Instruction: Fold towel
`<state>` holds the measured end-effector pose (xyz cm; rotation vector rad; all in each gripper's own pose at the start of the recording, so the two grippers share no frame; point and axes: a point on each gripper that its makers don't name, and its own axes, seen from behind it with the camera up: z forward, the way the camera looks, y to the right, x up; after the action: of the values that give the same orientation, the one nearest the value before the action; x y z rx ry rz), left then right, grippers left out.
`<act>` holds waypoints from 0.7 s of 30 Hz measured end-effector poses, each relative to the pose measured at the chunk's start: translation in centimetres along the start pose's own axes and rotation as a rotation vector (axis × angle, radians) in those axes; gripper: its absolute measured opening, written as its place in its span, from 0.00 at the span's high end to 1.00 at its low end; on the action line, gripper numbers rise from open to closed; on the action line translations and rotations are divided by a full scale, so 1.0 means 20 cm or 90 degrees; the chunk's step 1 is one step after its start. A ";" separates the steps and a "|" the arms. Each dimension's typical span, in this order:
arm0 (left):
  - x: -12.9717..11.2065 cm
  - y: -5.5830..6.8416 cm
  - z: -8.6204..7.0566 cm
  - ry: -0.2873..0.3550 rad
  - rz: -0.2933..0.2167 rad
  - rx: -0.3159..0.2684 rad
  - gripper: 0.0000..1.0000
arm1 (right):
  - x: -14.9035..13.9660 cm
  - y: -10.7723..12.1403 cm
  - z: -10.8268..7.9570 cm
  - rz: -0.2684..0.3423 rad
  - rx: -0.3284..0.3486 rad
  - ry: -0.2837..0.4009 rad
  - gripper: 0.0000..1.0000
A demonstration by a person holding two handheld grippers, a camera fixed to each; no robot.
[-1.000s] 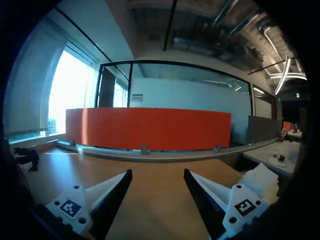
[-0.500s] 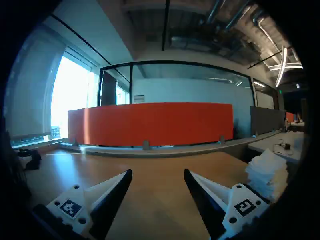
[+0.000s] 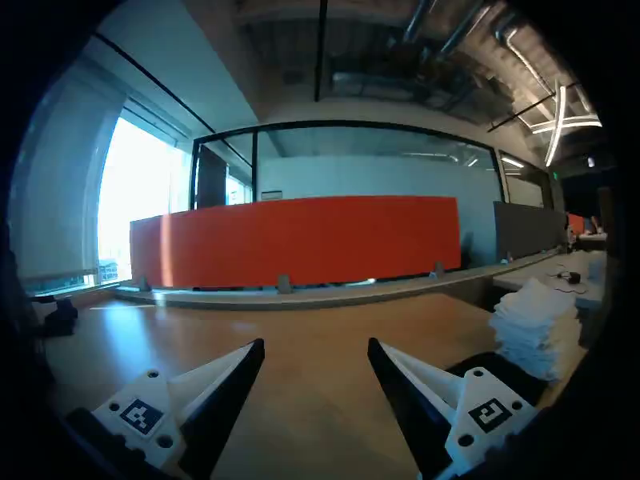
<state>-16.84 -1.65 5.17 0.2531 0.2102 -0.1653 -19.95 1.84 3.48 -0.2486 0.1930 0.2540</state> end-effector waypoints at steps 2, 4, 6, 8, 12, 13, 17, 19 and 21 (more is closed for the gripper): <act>0.00 0.00 0.00 0.000 0.000 0.000 0.01 | 0.00 0.00 0.00 0.001 0.000 -0.001 0.00; 0.00 0.00 0.00 0.000 0.000 0.000 0.01 | 0.00 0.00 0.00 0.003 0.000 0.000 0.00; 0.00 0.00 0.00 0.000 0.000 0.000 0.00 | 0.01 0.00 0.00 0.004 0.001 0.002 0.00; 0.00 0.00 0.00 0.000 0.000 0.000 0.00 | 0.00 0.00 -0.01 0.005 0.002 0.002 0.00; 0.00 0.00 0.00 0.000 0.000 0.000 0.00 | -0.01 -0.01 0.00 0.002 0.002 0.001 0.00; 0.00 0.00 0.00 0.000 0.000 0.000 0.01 | -0.01 -0.01 0.00 0.000 0.002 0.002 0.00; 0.00 0.00 0.00 0.000 0.000 0.000 0.01 | -0.03 -0.03 -0.01 -0.011 0.006 0.003 0.00; 0.00 0.00 0.00 0.000 0.000 0.000 0.01 | -0.03 -0.04 -0.01 -0.017 0.009 0.003 0.00; 0.00 0.00 0.00 0.000 0.000 0.000 0.00 | -0.03 -0.04 -0.01 -0.021 0.011 0.004 0.00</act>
<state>-16.86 -1.60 5.15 0.2531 0.2102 -0.1654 -20.34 0.83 3.68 -0.2358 0.1967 0.2186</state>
